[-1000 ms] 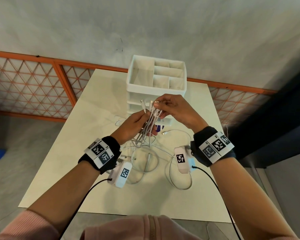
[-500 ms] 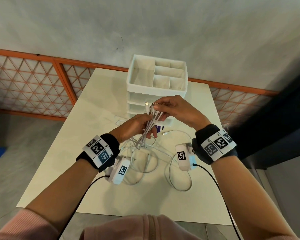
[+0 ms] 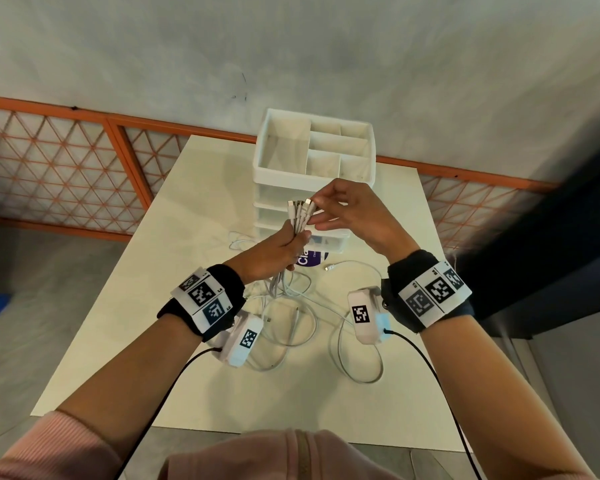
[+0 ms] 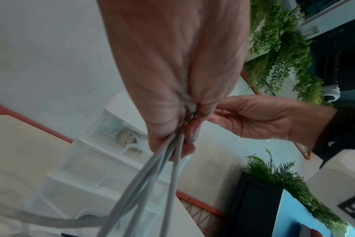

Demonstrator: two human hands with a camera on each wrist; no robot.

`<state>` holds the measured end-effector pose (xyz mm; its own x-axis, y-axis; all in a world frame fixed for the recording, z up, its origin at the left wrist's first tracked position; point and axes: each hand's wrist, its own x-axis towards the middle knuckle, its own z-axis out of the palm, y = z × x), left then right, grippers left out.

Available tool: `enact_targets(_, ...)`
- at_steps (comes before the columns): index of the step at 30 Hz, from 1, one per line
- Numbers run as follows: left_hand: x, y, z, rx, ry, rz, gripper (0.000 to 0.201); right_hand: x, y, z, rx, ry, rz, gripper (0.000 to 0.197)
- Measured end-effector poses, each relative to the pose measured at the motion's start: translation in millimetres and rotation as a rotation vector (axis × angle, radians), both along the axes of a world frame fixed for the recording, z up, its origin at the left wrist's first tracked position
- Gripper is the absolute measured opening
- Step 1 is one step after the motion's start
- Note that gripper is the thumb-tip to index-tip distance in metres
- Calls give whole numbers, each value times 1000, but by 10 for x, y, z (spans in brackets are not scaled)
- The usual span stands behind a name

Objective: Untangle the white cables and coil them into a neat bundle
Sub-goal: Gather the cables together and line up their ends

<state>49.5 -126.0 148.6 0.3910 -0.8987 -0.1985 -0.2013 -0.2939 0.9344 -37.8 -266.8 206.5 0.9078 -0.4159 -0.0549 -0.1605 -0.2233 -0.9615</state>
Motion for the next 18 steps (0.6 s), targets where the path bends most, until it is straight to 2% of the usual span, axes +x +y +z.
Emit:
enact_targets(2,2,-4,-3,21,16,-19,14,0,-7,6,-55,-8,-22,19)
enact_targets(4,-6,-7,5,22,45,-13,11,6,-3,12,-84,-4,-14,20)
enact_targets(8,-36,-14,22,1,9,-18,39,32,6,19,-78,-21,2,19)
enact_targets(11,-52,-17,31,-11,-3,-28,43,50,11,38,-87,-20,22,24)
enact_targets(15,-81,-31,80,-46,22,-8,35,81,40,36,-134,-5,26,19)
enact_targets(18,-92,-16,114,-81,38,24,20,134,59,0,-190,1,-35,20)
